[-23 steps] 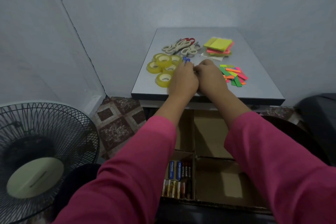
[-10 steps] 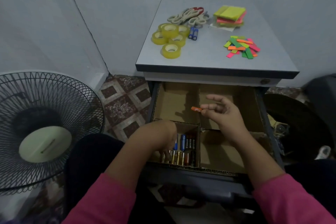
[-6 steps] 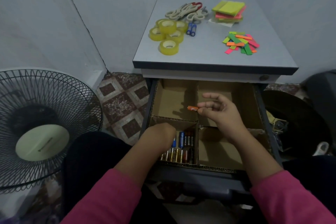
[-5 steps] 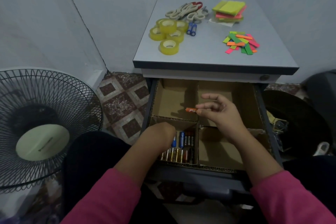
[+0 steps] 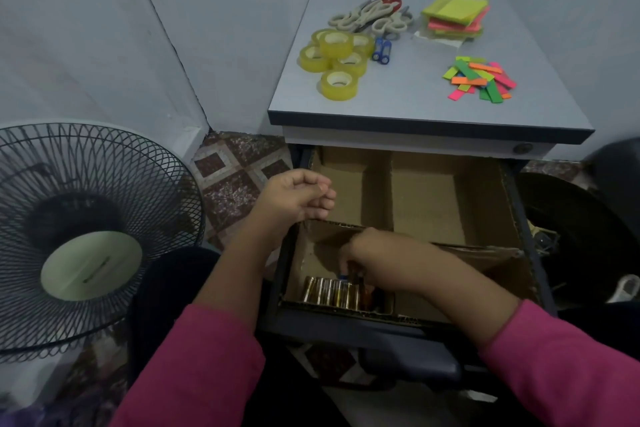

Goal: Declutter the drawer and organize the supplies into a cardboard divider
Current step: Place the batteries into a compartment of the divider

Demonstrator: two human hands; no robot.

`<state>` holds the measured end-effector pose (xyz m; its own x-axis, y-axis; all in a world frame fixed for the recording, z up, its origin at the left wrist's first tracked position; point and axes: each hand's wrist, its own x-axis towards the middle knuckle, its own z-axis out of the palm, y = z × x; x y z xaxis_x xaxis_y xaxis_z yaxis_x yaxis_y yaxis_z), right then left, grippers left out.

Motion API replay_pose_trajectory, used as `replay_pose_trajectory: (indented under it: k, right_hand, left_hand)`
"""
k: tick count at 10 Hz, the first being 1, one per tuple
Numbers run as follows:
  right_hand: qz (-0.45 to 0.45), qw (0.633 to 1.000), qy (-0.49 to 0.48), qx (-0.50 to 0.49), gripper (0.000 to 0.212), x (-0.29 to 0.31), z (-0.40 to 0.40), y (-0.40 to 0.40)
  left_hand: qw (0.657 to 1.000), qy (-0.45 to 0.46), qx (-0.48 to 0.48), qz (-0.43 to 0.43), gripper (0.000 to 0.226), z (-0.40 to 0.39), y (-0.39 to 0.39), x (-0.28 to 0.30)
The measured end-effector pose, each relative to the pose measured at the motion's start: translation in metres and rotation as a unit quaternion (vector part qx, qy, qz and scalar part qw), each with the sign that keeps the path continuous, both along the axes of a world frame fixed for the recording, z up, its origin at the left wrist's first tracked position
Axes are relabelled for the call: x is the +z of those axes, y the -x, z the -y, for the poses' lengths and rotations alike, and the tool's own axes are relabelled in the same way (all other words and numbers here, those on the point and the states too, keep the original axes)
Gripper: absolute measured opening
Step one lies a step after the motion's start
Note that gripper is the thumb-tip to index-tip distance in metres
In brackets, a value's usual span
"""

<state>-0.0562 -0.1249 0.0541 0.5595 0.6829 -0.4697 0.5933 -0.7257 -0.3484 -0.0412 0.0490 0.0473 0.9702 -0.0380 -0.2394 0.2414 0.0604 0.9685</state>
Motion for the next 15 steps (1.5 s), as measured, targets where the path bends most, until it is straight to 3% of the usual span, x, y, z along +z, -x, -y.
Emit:
replay_pose_trajectory:
  k: [5, 8, 13, 15]
  right_hand:
    - [0.034, 0.996, 0.065, -0.041, 0.027, -0.015, -0.019, -0.003]
    - [0.082, 0.993, 0.077, -0.038, 0.012, -0.017, -0.018, 0.006]
    - [0.121, 0.985, 0.123, -0.008, 0.02, -0.023, -0.021, 0.018]
    - [0.077, 0.993, 0.084, -0.038, 0.019, -0.018, -0.019, 0.013]
  left_hand:
    - [1.0, 0.017, -0.006, 0.017, 0.008, 0.001, -0.002, -0.006]
    - [1.0, 0.019, -0.006, 0.021, 0.008, 0.0, -0.002, -0.009]
    - [1.0, 0.016, -0.008, 0.021, 0.008, 0.001, -0.002, -0.009]
    - [1.0, 0.015, -0.007, 0.019, 0.008, 0.0, -0.002, -0.009]
